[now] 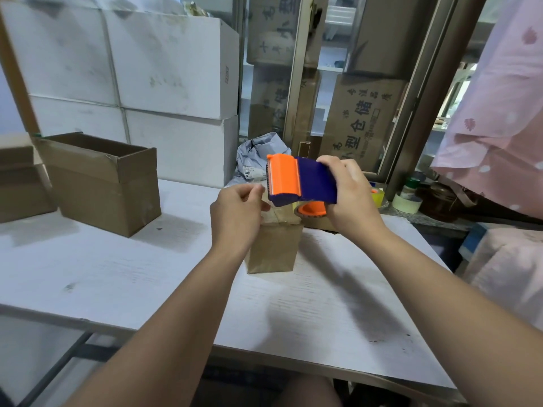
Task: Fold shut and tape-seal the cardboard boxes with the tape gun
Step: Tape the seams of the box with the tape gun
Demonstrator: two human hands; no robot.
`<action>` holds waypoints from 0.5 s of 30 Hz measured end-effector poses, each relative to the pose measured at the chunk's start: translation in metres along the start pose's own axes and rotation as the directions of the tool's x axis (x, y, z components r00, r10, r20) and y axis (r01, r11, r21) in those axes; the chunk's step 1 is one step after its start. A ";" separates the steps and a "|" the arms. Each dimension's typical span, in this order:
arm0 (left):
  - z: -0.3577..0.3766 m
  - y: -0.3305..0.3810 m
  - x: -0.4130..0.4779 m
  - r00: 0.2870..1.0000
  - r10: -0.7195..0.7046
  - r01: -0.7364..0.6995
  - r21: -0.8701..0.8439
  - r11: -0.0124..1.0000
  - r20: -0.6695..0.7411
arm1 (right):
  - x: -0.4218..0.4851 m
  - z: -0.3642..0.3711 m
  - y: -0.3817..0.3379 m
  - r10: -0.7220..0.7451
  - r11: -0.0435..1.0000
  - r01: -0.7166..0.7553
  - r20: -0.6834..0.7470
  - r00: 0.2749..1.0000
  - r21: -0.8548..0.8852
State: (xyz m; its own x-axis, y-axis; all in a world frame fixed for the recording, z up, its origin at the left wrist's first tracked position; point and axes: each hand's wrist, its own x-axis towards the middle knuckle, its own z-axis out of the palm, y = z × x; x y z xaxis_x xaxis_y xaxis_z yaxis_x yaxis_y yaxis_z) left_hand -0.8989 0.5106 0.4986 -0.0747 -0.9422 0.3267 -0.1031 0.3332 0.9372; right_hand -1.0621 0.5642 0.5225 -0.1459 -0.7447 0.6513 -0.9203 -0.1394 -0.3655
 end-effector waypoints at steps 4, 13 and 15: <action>0.003 -0.010 -0.005 0.991 -0.128 0.132 -0.092 0.987 0.043 | -0.003 0.002 0.002 -0.013 1.000 0.013 -0.024 1.000 -0.011; 0.003 -0.023 0.005 0.979 -0.203 0.201 -0.134 0.970 -0.003 | 0.006 0.013 -0.001 0.011 1.000 -0.011 0.010 1.000 0.021; 0.002 -0.022 0.009 0.983 -0.185 0.182 -0.106 0.978 -0.021 | 0.008 0.015 -0.003 0.021 0.999 -0.021 0.018 1.000 0.028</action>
State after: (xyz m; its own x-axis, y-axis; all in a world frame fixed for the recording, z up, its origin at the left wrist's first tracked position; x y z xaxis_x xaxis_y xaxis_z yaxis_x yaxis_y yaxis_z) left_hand -0.8995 0.4947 0.4803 -0.0338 -0.9881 0.1501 -0.0095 0.1505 0.9886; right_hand -1.0554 0.5484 0.5188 -0.1584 -0.7588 0.6318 -0.9063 -0.1422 -0.3979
